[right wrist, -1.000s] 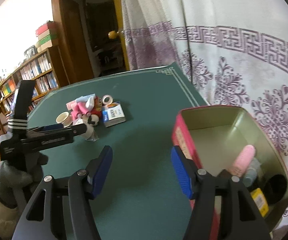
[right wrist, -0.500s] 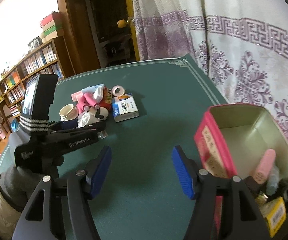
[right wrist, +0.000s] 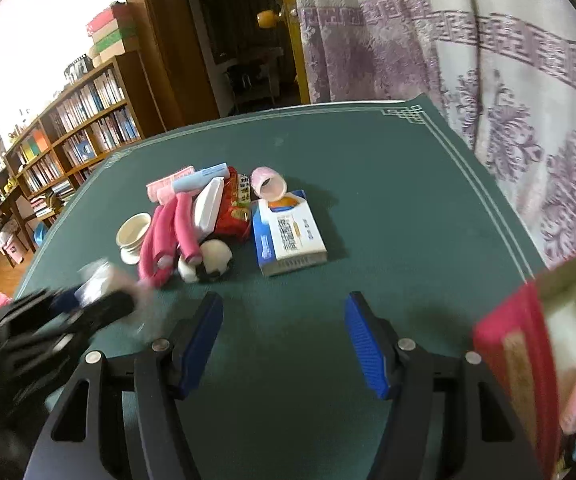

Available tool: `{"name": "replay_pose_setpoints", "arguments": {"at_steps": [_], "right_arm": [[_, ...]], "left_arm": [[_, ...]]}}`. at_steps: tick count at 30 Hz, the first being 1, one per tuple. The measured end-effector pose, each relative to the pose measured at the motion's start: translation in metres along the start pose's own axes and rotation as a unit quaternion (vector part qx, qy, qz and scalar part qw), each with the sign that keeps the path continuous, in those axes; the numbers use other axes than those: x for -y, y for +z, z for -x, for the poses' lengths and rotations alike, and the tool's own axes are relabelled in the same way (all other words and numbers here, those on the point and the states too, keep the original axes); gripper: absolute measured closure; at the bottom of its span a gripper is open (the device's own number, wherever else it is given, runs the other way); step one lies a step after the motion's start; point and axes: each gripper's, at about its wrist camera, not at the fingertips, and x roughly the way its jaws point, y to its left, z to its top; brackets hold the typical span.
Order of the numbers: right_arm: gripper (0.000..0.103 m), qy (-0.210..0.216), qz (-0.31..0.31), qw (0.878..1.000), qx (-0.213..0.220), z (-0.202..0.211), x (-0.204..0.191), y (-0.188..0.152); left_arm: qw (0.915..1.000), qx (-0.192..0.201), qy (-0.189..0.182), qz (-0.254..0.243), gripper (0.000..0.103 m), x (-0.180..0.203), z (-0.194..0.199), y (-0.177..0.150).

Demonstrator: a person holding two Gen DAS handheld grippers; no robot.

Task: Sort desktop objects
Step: 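Grasp the clear-wrapped tape roll with the left tool while the right tool grasps the blue-white medicine box, then lift the tape roll and medicine box and carry both toward the tin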

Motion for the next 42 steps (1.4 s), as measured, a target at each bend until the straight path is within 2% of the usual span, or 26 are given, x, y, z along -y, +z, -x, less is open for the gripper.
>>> {"name": "replay_pose_setpoints", "arguments": {"at_steps": [13,16,19,26,42], "right_arm": [[0.036,-0.033,0.013,0.998,-0.05,-0.085,0.0,0.037],[0.036,-0.039,0.022,0.998,-0.046,-0.088,0.0,0.037],[0.04,-0.044,0.03,0.998,-0.045,-0.087,-0.002,0.034],[0.042,-0.024,0.015,0.999,-0.047,-0.061,-0.005,0.014],[0.044,0.023,-0.018,0.999,0.014,0.051,-0.014,-0.035]], "left_arm": [[0.9987,-0.026,-0.026,0.034,0.065,-0.022,-0.014,-0.012],[0.9985,-0.027,-0.029,0.037,0.065,-0.023,-0.014,-0.012],[0.9985,-0.027,-0.03,0.037,0.065,-0.023,-0.014,-0.012],[0.9986,-0.021,-0.032,0.035,0.065,-0.018,-0.007,-0.012],[0.9988,-0.002,-0.047,0.016,0.065,0.011,0.035,-0.022]]}}
